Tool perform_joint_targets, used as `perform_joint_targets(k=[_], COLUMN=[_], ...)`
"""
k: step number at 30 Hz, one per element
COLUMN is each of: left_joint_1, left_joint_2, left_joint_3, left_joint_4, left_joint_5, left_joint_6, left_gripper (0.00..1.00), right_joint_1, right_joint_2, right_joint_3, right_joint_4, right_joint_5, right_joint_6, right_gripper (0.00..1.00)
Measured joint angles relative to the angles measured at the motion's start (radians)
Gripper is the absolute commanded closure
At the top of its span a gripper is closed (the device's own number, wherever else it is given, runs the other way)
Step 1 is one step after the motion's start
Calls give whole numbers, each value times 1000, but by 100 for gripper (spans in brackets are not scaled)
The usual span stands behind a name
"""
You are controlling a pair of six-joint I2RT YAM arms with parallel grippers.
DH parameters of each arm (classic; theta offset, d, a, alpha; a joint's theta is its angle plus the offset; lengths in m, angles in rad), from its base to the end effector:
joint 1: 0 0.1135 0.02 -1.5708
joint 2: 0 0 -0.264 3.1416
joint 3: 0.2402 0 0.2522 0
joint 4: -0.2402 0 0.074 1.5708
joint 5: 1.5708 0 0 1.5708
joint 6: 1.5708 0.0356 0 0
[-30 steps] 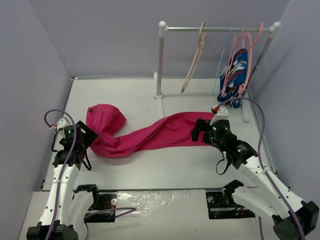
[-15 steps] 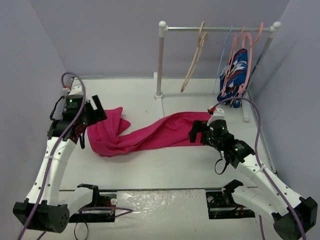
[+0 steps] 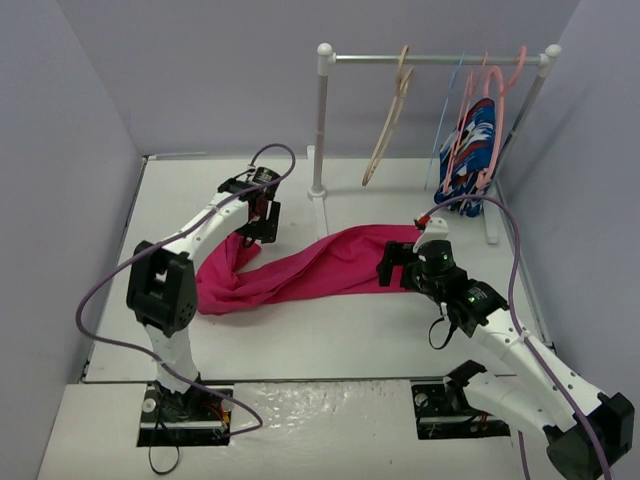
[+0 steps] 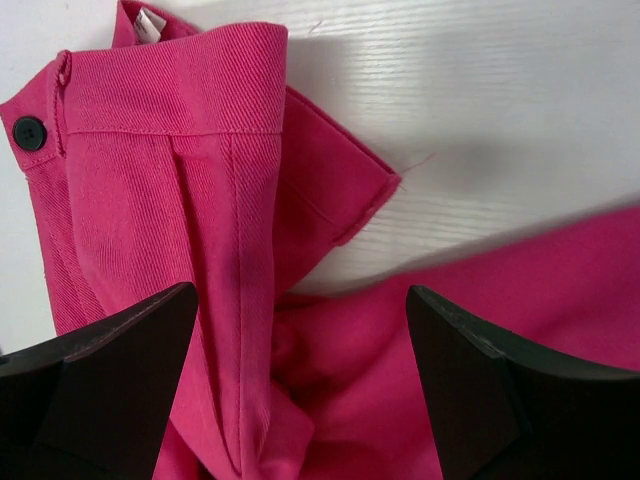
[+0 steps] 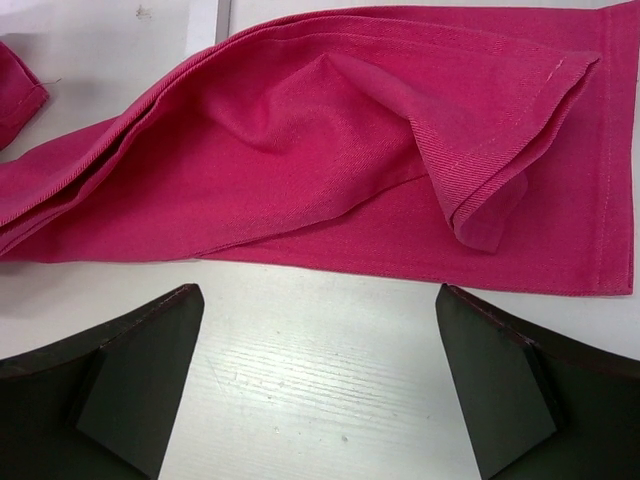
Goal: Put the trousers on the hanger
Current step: Flatten out the trousers at the center of the board.
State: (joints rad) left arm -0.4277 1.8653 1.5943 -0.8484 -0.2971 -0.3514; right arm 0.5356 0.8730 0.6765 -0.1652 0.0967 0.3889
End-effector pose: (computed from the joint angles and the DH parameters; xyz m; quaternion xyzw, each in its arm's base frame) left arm 0.3645 -0.1547 0.2611 0.0037 0.9645 0.0494 0.2595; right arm 0.1778 0.1015 0.2881 -0.0328 0.8216 0.2176 0.5259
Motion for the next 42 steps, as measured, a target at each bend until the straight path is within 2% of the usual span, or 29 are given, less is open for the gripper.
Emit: perform_joint_targets(k=[3, 6, 8, 10, 13, 14, 15, 19, 22, 26, 28, 32, 36, 39, 42], left_joint_1=[-2, -2, -2, 0, 6, 9, 13, 30, 37, 38, 33, 22, 49, 124, 171], left_joint_2=[68, 111, 135, 153, 179, 188, 198, 220, 200, 149, 41, -338, -656, -808, -839], left_joint_3=[26, 56, 74, 80, 83, 83, 86, 135, 249, 574, 673, 609, 424, 274, 161], left_joint_4=[-35, -65, -77, -85, -93, -95, -99, -121, -146, -209, -154, -25, 96, 174, 194], left_joint_5=[-55, -105, -132, -152, -174, -180, -182, -179, -176, -126, -80, -13, 6, 4, 13], left_joint_6=[3, 3, 2, 2, 2, 2, 4, 11, 24, 38, 37, 28, -7, -60, -100], left_gripper=[19, 25, 36, 54, 91, 97, 100, 100, 100, 100, 100, 100, 100, 100, 100], right_joint_1=[3, 3, 3, 3, 3, 3, 3, 3, 3, 3, 3, 3, 3, 4, 6], right_joint_2=[-5, -7, -10, -15, -23, -25, -26, -31, -34, -39, -40, -44, -47, -38, -19], right_joint_3=[-10, -17, -21, -25, -30, -30, -31, -31, -31, -22, -2, 58, 101, 107, 106], right_joint_4=[4, 5, 5, 5, 5, 5, 5, 5, 5, 2, 0, 4, 11, 14, 20], right_joint_5=[0, 0, 0, 0, 0, 0, 0, 0, 0, 0, 0, 1, 0, -3, -13], right_joint_6=[2, 3, 3, 3, 3, 3, 3, 3, 3, 0, -8, -28, -43, -51, -51], right_gripper=[0, 0, 0, 0, 0, 0, 0, 0, 0, 0, 0, 0, 1, 1, 3])
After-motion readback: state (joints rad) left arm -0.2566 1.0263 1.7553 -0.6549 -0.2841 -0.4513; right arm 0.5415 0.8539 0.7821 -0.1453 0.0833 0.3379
